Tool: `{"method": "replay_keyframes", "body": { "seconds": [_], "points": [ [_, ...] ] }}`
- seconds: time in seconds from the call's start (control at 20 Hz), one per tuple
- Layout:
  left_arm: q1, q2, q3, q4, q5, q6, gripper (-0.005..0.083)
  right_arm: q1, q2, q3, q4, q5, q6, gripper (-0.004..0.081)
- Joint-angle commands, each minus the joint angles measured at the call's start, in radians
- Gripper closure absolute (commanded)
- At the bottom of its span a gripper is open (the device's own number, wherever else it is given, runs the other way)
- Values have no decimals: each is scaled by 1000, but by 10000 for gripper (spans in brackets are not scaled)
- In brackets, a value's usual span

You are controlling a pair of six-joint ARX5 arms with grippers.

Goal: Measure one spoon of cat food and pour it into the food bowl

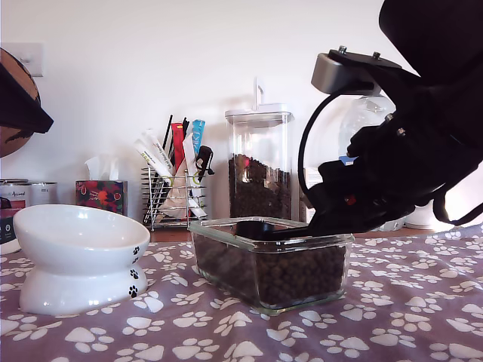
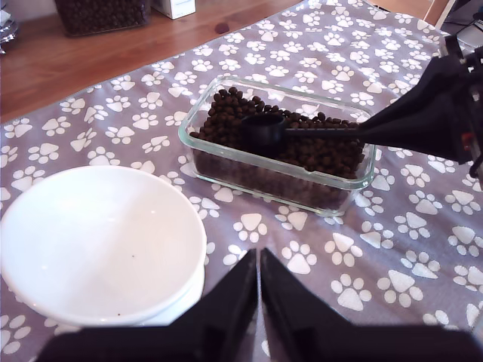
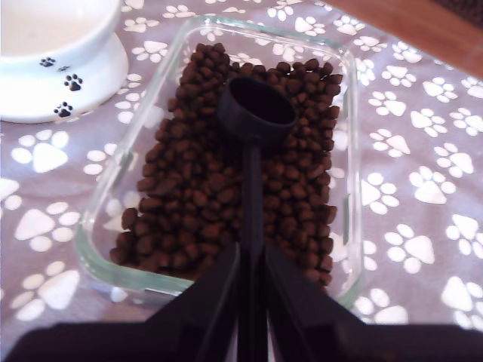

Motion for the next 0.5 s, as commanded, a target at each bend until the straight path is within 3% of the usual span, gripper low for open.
{"method": "replay_keyframes", "body": {
  "seconds": [0.0, 0.25, 0.45],
  "points": [
    [1, 3, -15, 10, -2, 0, 793, 5, 11, -3, 2, 10, -39, 783],
    [1, 3, -15, 10, -2, 0, 794, 6, -13, 60, -16, 11, -192, 783],
    [1, 3, -15, 10, -2, 0, 794, 13, -14, 122, -121, 46, -294, 783]
  ]
}}
